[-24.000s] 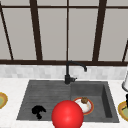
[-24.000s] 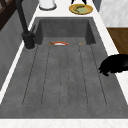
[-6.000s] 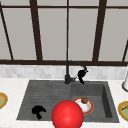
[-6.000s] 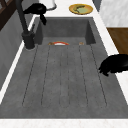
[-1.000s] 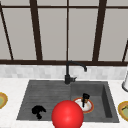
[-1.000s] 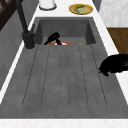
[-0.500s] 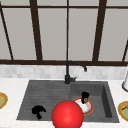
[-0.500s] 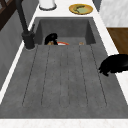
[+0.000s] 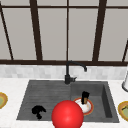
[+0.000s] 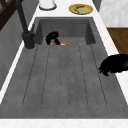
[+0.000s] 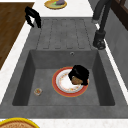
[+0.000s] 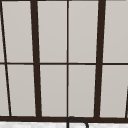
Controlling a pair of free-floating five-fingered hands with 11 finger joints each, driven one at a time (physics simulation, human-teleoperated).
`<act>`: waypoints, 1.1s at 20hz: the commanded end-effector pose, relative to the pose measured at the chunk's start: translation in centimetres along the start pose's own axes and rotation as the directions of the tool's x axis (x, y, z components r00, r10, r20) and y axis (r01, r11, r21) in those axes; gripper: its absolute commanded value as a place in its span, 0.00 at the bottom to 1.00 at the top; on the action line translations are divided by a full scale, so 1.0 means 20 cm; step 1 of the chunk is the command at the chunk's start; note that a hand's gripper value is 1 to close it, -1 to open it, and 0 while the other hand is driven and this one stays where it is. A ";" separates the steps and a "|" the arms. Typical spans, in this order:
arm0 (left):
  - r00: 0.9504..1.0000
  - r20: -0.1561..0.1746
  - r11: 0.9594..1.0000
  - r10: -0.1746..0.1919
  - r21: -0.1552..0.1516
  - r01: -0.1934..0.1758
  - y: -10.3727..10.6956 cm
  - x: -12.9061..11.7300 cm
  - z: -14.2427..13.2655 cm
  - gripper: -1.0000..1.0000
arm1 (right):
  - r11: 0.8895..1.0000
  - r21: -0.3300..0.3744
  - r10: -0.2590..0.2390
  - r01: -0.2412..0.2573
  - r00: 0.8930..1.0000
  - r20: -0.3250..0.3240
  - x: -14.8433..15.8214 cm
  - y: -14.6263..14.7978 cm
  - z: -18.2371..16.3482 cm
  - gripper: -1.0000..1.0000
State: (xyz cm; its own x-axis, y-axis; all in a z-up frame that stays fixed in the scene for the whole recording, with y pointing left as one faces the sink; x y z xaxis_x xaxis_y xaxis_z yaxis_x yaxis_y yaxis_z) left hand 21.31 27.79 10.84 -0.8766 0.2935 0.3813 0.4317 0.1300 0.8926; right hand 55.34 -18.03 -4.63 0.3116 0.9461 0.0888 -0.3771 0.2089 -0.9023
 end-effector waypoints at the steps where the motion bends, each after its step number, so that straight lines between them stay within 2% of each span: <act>1: 1.000 0.000 1.000 0.000 0.000 0.000 0.00 0.00 0.00 0.50 | 1.000 0.000 -0.016 0.016 1.000 -0.020 -0.02 -0.08 0.03 1.00; 7: 1.000 0.000 1.000 0.000 0.000 0.000 0.00 0.00 0.00 0.50 | 1.000 -0.004 -0.018 0.018 1.000 -0.026 -0.06 -0.20 0.12 1.00; 10: 1.000 0.000 1.000 0.000 0.000 0.000 0.00 0.00 0.00 0.50 | 1.000 -0.018 -0.022 0.021 1.000 -0.023 -0.10 -0.27 0.21 1.00; 17: 1.000 0.000 1.000 0.000 0.000 0.000 0.00 0.00 0.00 0.50 | 1.000 0.008 0.001 -0.001 1.000 0.004 -0.15 -0.42 0.39 1.00; 22: 1.000 0.000 1.000 0.000 0.000 0.000 0.00 0.00 0.00 0.50 | 1.000 0.006 0.000 0.000 1.000 0.006 -0.22 -0.53 0.51 1.00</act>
State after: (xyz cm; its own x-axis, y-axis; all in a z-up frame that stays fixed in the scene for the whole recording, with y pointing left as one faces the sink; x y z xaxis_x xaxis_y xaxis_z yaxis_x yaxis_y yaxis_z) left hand 21.31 27.79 10.84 -0.8766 0.2935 0.3813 0.4317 0.1300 0.8926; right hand 49.98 -21.10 7.19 0.3146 0.9445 0.0949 -0.3747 0.2154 -0.9018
